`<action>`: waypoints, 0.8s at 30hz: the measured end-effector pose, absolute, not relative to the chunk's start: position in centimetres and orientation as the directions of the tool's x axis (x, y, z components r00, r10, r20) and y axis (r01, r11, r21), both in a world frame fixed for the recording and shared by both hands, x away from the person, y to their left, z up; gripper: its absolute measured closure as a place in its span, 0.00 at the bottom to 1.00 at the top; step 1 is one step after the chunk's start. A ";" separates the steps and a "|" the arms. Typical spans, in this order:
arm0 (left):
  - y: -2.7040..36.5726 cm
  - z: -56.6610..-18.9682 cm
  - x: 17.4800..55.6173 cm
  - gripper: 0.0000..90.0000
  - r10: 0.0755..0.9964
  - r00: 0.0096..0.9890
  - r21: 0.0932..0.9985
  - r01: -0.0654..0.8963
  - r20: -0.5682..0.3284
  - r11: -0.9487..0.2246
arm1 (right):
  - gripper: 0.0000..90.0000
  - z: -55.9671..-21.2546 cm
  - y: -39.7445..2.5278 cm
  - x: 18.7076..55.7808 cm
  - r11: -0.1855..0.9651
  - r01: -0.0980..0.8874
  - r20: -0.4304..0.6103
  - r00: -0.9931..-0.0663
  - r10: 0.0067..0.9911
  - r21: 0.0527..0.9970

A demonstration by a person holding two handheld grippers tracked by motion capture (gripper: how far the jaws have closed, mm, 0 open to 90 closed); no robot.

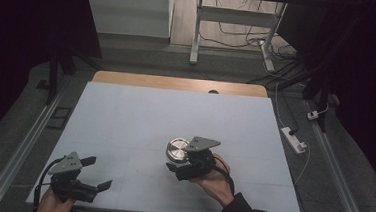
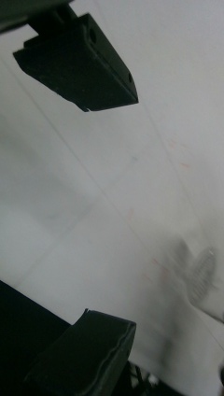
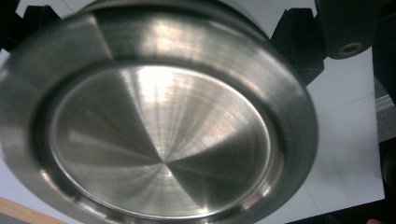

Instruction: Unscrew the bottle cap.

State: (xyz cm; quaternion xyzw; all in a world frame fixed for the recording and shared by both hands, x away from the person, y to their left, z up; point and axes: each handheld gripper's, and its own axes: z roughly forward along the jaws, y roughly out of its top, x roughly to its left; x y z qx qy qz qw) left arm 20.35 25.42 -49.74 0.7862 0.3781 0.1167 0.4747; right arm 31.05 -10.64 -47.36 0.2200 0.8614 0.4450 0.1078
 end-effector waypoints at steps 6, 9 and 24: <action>24.4 -49.3 21.7 0.00 0.649 0.730 0.847 0.471 -0.217 -0.246 | 0.17 -47.2 -10.7 31.0 0.504 0.280 0.013 -0.883 0.469 0.817; 23.7 -49.0 22.5 0.00 0.626 0.743 0.836 0.484 -0.238 -0.257 | 0.17 -47.2 -10.7 31.0 0.504 0.279 0.015 -0.885 0.465 0.817; 19.7 -47.0 26.4 0.00 0.571 0.802 0.808 0.449 -0.177 -0.381 | 0.17 -47.2 -10.7 30.8 0.506 0.269 0.014 -0.892 0.452 0.820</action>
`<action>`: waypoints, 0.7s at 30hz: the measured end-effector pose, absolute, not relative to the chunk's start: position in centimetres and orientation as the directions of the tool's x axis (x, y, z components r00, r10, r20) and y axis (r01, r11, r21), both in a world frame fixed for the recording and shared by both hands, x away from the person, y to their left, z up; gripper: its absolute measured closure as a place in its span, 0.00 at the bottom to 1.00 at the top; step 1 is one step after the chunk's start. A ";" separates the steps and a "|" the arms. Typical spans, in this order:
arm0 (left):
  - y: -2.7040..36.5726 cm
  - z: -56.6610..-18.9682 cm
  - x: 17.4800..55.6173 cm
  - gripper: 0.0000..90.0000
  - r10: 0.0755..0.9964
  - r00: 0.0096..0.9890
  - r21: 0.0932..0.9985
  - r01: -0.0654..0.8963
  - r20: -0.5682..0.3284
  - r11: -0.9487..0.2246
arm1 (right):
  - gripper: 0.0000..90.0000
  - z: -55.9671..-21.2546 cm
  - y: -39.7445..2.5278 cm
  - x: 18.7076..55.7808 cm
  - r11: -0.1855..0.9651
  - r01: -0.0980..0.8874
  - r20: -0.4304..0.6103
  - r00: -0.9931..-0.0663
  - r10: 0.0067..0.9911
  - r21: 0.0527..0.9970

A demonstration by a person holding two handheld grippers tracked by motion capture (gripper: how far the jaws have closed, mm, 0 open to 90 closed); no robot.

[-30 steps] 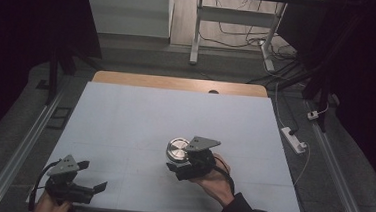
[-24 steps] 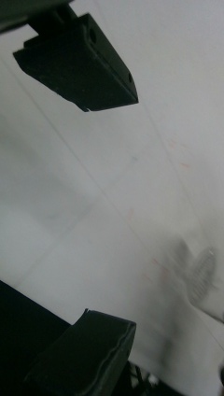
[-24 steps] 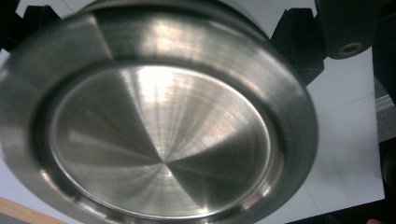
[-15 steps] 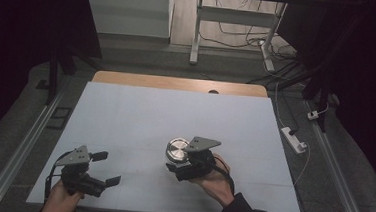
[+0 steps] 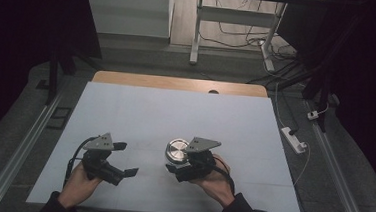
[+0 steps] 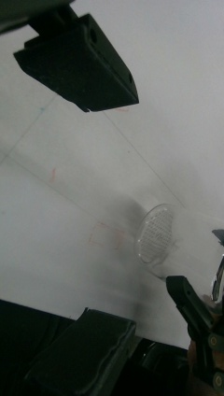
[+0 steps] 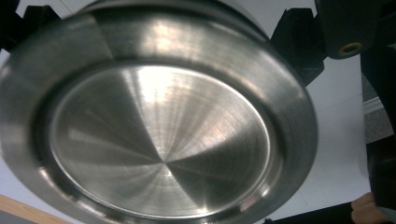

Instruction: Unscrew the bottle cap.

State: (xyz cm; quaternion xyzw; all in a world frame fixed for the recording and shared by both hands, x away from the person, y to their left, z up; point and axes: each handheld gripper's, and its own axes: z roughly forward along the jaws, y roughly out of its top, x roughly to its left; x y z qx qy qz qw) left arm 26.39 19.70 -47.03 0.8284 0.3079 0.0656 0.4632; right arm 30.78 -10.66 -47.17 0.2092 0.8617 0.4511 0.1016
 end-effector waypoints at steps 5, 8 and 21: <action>18.7 -46.8 27.7 0.00 0.547 0.820 0.810 0.433 -0.171 -0.396 | 0.17 -47.2 -10.7 30.8 0.508 0.272 0.015 -0.892 0.453 0.817; 18.1 -46.4 28.3 0.00 0.539 0.827 0.813 0.421 -0.161 -0.403 | 0.17 -47.2 -10.7 30.8 0.508 0.271 0.015 -0.892 0.452 0.817; 14.8 -44.2 30.6 0.00 0.411 0.904 0.829 0.319 -0.121 -0.459 | 0.17 -47.1 -10.9 30.8 0.504 0.270 0.015 -0.892 0.452 0.820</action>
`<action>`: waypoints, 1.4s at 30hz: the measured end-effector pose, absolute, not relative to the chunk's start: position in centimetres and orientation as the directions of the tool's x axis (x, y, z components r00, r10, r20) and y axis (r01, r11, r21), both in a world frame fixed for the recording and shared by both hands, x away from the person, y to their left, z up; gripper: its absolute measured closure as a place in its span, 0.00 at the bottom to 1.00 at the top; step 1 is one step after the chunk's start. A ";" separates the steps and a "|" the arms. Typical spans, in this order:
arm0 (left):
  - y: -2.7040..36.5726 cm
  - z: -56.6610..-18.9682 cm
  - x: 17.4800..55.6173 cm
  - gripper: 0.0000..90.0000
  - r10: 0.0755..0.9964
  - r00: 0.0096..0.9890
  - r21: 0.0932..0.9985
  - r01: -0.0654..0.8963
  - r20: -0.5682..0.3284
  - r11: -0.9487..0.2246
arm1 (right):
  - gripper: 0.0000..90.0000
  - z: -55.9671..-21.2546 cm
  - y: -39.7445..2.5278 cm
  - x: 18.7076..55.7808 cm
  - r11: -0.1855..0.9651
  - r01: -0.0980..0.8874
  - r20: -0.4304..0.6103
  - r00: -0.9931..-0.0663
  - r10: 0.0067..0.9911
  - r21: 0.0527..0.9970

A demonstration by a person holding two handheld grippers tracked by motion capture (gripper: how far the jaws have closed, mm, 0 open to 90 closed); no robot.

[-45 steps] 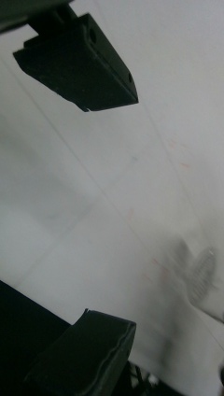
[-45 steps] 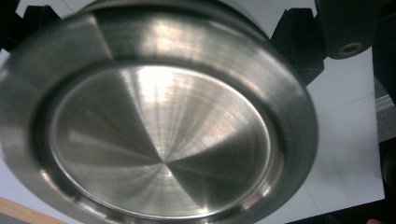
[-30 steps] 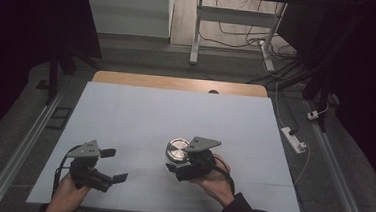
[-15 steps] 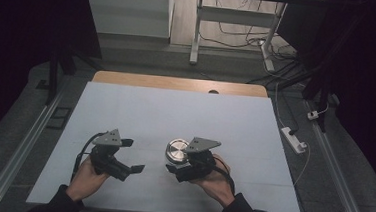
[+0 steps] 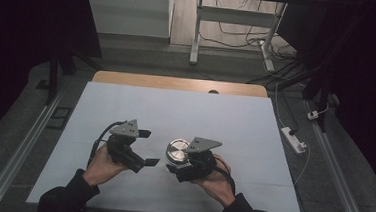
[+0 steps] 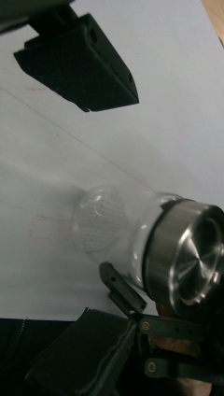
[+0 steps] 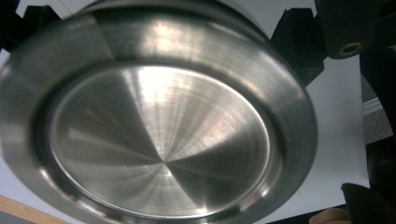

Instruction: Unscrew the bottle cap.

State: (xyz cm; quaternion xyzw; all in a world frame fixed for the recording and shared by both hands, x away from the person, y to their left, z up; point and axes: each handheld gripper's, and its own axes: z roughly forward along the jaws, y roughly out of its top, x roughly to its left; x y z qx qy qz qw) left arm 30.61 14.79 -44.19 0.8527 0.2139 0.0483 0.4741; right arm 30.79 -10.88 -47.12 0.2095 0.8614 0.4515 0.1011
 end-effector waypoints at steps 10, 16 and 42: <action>12.6 -44.4 31.8 0.00 0.265 0.959 0.830 0.224 -0.096 -0.511 | 0.17 -47.0 -11.0 30.7 0.512 0.253 0.036 -0.917 0.396 0.821; 12.5 -44.5 31.5 0.03 0.165 0.981 0.845 0.176 -0.105 -0.504 | 0.17 -47.1 -10.5 30.3 0.536 0.207 0.062 -0.959 0.276 0.818; 9.0 -43.9 29.2 0.21 0.371 0.928 0.829 0.222 -0.019 -0.514 | 0.17 -46.8 -10.3 30.1 0.543 0.214 0.018 -0.939 0.342 0.812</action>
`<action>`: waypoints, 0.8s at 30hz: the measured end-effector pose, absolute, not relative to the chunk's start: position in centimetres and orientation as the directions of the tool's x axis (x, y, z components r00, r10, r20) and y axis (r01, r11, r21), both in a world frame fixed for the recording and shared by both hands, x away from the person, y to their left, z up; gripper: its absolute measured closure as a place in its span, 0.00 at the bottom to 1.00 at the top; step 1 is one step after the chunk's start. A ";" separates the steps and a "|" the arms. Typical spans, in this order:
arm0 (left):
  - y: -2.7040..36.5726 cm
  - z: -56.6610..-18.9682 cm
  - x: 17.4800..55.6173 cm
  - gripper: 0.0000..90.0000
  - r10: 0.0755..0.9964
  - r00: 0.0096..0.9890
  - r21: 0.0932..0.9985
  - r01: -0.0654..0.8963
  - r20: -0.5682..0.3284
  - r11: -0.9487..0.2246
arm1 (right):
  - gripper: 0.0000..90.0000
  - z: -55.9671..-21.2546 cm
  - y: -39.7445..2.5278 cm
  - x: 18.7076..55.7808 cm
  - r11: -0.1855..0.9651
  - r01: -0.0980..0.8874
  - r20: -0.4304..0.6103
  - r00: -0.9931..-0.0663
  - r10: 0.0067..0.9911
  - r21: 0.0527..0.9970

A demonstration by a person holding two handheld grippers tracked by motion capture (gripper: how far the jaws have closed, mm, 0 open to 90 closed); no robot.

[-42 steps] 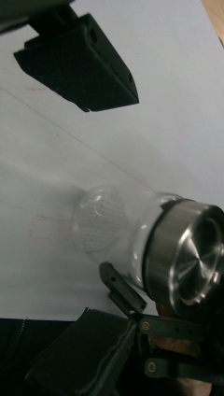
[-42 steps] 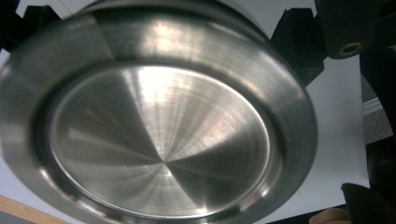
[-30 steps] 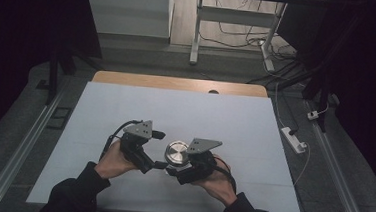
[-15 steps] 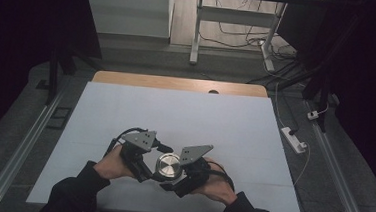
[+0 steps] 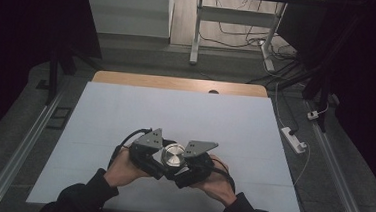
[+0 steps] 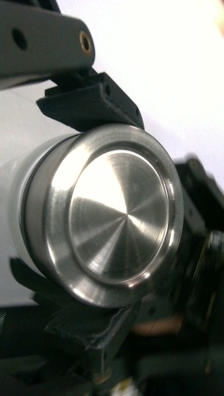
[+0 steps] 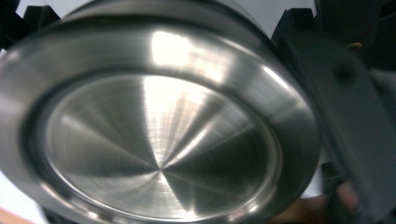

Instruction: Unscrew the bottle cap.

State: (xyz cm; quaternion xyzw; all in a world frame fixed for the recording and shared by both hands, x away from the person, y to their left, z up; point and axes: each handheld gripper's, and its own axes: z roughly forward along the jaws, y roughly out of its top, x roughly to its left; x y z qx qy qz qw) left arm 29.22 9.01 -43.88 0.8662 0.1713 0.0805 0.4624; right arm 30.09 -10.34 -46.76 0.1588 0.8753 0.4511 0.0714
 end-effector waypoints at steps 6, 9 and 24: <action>10.3 -43.3 30.0 0.09 0.326 0.936 0.868 0.269 -0.133 -0.418 | 0.17 -46.5 -10.6 30.0 0.515 0.219 0.015 -0.929 0.370 0.829; 11.7 -43.0 30.5 0.03 0.262 0.953 0.875 0.250 -0.148 -0.415 | 0.17 -46.3 -10.7 29.9 0.520 0.209 0.027 -0.942 0.335 0.829; 11.4 -43.3 29.3 0.21 0.072 0.997 0.849 0.038 -0.001 -0.527 | 0.17 -46.5 -9.9 28.9 0.585 0.116 0.026 -0.987 0.160 0.803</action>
